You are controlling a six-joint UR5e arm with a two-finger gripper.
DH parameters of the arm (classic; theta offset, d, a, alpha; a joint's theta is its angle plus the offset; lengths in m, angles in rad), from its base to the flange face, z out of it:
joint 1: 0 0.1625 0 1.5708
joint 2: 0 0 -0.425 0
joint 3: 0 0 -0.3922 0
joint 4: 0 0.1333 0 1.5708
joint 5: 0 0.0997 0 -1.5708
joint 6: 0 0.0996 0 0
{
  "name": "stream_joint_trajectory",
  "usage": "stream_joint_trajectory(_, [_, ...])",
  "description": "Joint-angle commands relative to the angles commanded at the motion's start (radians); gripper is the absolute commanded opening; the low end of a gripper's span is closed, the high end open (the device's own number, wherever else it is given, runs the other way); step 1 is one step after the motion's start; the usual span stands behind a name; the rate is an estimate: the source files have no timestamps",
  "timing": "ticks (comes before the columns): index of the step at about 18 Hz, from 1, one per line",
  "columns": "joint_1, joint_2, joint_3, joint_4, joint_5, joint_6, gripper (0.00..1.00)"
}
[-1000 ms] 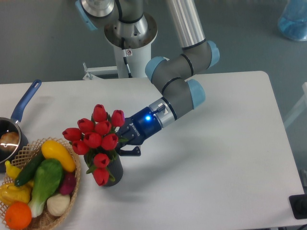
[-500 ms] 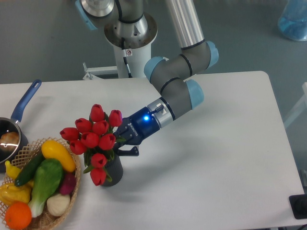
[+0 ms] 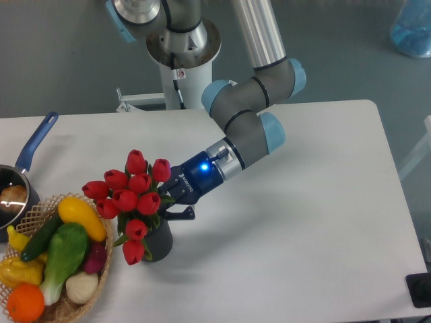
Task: Insert the flowers into the vase
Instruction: 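Hold the tulips upright in the vase and adjust their position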
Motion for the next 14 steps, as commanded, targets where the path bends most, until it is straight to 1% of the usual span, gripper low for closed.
stream_joint_trajectory(1, [0.002, 0.000, 0.000, 0.000, 0.000, 0.006, 0.39])
stream_joint_trajectory(3, [0.002, -0.005, -0.008, 0.000, -0.002, 0.044, 0.42])
stream_joint_trajectory(4, [0.002, -0.005, -0.012, 0.000, -0.003, 0.064, 0.45])
stream_joint_trajectory(8, [0.003, -0.005, -0.018, 0.000, -0.008, 0.072, 0.47])
stream_joint_trajectory(9, [0.005, -0.005, -0.017, 0.000, -0.008, 0.074, 0.54])
stream_joint_trajectory(10, [0.006, -0.005, -0.018, 0.000, -0.009, 0.074, 0.59])
stream_joint_trajectory(12, [0.006, -0.003, -0.018, 0.000, -0.008, 0.074, 0.64])
stream_joint_trajectory(14, [0.006, -0.003, -0.017, 0.000, -0.008, 0.074, 0.77])
